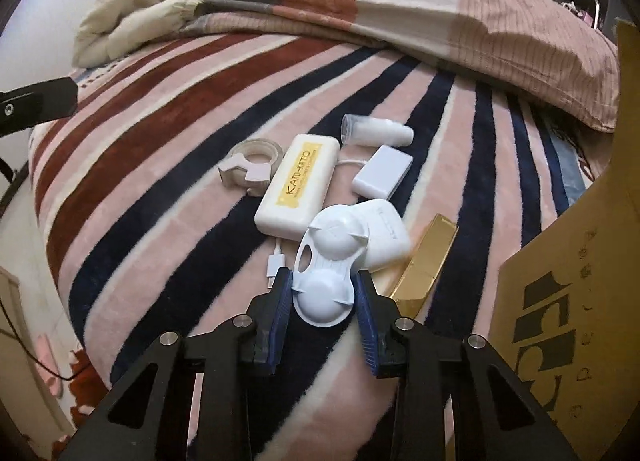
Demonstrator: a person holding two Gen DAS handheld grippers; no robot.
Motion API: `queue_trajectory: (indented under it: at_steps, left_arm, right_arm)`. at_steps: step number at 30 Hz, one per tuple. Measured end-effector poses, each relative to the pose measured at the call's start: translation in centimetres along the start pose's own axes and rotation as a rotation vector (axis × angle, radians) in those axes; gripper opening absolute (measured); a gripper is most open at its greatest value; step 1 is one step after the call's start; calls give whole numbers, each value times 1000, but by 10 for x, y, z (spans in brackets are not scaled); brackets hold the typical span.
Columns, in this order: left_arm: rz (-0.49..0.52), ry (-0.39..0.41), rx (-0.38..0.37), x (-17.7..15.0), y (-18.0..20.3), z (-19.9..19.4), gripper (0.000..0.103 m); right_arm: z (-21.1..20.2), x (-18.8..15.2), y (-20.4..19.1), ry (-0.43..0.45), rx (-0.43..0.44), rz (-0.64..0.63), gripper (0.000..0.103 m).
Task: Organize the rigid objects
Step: 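Grasp the white round container with the right gripper, then carry the white container with the right gripper into the cardboard box and release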
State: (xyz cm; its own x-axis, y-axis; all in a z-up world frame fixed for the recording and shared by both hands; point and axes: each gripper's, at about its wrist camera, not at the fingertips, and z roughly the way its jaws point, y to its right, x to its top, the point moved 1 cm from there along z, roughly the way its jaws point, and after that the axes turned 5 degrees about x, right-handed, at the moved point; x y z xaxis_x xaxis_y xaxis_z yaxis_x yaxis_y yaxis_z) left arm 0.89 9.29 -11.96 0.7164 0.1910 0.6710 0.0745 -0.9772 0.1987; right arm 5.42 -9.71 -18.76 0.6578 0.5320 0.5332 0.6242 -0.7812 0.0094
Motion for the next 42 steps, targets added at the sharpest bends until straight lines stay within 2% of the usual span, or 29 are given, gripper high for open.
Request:
queue_trajectory:
  at_steps: [3, 7, 9, 11, 13, 15, 16, 17, 22, 27, 31, 34, 39, 40, 41, 42]
  left_arm:
    - [14, 3, -45, 5, 10, -3, 89]
    - [48, 23, -179, 16, 35, -14, 89]
    - [70, 37, -233, 23, 50, -20, 85]
    - [92, 53, -293, 31, 65, -28, 66]
    - [115, 70, -348, 39, 79, -36, 55]
    - [144, 90, -380, 47, 95, -44, 42]
    - [157, 92, -391, 51, 102, -46, 30]
    - [176, 95, -400, 55, 112, -48, 24]
    - [248, 91, -425, 70, 157, -44, 23]
    - [339, 36, -456, 80, 218, -23, 23]
    - [384, -62, -471, 79, 256, 2, 23]
    - [402, -132, -462, 76, 278, 22, 24]
    - [424, -179, -436, 71, 292, 36, 24]
    - [431, -176, -418, 70, 294, 37, 28]
    - [433, -175, -406, 70, 295, 37, 41]
    - [432, -171, -401, 69, 295, 37, 49]
  right_arm:
    - [-16, 3, -6, 43, 37, -26, 27]
    - [-56, 19, -25, 117, 126, -79, 27]
    - [-74, 27, -31, 152, 164, -98, 27]
    - [-97, 37, -36, 193, 201, -118, 27]
    - [-119, 45, -37, 232, 232, -126, 27]
    - [-135, 48, -36, 261, 245, -126, 27]
    - [-145, 50, -32, 278, 245, -126, 27]
    - [-150, 51, -29, 284, 239, -121, 27]
    - [-175, 46, 5, 325, 217, -79, 27]
    - [-194, 32, 52, 332, 192, 13, 27]
    - [-196, 18, 94, 283, 163, 94, 27]
    - [-189, 8, 122, 221, 176, 169, 27]
    - [-175, 0, 142, 146, 168, 206, 27]
    - [-173, -1, 144, 137, 166, 210, 27]
    - [-172, -1, 145, 134, 166, 215, 27]
    - [-172, -2, 145, 129, 158, 218, 29]
